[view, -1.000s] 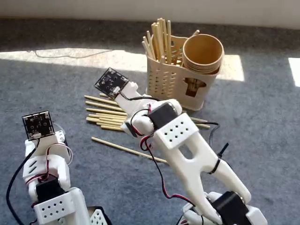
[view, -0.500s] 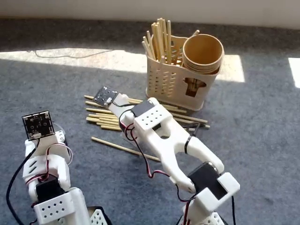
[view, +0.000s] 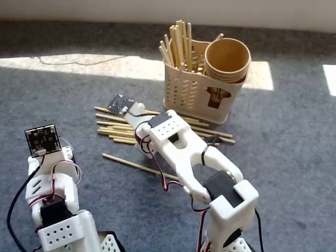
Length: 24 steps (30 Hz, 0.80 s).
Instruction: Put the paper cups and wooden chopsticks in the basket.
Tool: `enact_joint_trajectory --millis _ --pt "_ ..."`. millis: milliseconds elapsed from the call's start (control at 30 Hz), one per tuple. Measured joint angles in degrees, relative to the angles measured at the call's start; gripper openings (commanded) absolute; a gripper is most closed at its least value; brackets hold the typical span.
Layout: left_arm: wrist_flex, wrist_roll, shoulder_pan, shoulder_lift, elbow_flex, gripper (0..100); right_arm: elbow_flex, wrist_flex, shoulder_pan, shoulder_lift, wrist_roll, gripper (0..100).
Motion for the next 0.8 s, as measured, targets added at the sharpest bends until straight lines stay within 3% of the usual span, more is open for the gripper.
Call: enact_joint_trajectory --millis 233,467,800 --pt "0.0 0.0 0.0 0.0 0.0 11 -1.1 -0.4 0.4 1.8 0.3 7.9" --pt "0.0 0.0 0.0 0.0 0.0 11 -0.8 1.5 -0.8 1.8 7.8 7.7" --pt "0.0 0.0 -0.1 -0.1 0.0 11 -0.6 5.1 -3.0 2.6 8.4 7.6"
